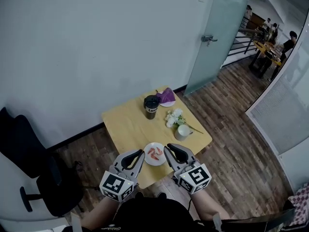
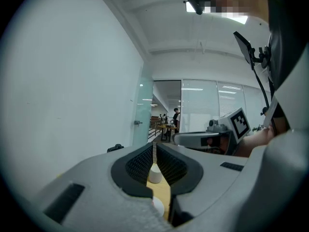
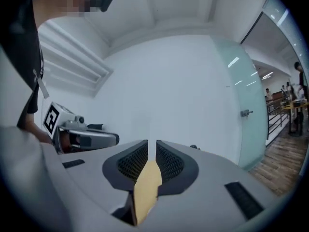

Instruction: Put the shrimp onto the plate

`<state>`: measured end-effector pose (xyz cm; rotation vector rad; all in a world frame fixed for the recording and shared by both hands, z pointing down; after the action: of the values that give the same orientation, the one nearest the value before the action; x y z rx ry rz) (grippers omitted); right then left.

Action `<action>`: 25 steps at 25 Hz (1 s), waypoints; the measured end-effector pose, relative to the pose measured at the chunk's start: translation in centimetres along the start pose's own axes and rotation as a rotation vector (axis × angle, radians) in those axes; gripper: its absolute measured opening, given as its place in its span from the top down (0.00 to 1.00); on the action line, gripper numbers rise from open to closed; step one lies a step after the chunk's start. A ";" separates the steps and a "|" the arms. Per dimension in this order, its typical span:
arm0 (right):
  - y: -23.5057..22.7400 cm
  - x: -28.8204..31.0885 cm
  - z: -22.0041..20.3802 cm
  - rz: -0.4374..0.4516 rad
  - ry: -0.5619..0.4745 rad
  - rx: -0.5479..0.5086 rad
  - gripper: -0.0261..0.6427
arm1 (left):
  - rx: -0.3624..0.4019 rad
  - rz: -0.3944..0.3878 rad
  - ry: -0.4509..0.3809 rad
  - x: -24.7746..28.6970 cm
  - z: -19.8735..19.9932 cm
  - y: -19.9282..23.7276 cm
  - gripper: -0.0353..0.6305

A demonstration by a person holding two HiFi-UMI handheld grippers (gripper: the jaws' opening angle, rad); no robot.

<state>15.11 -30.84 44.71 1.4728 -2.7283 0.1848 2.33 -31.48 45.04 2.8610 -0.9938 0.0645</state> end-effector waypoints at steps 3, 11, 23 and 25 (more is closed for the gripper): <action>0.4 -1.7 2.5 -0.034 -0.084 -0.011 0.88 | 0.007 -0.008 -0.005 0.1 0.2 -0.5 0.91; 1.4 -4.3 2.8 -0.062 -0.131 0.020 0.88 | 0.012 -0.023 -0.024 0.1 0.7 -1.6 0.91; 2.4 -4.4 2.3 -0.032 -0.125 0.025 0.92 | -0.001 -0.025 -0.027 0.0 0.5 -2.1 0.91; 2.5 -4.3 2.2 -0.029 -0.119 0.029 0.92 | -0.003 -0.021 -0.024 -0.1 0.4 -2.0 0.91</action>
<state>15.46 -26.15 41.95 1.5792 -2.8056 0.1398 3.52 -29.89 44.44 2.8751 -0.9670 0.0269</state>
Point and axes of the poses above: the fingertips, and each gripper's own axes: x forward along the fingers, y to its left, z out of its top, the point moved 3 cm from there along -x, backward along the fingers, and after that the axes turned 2 degrees about z, right-handed, at the moved point
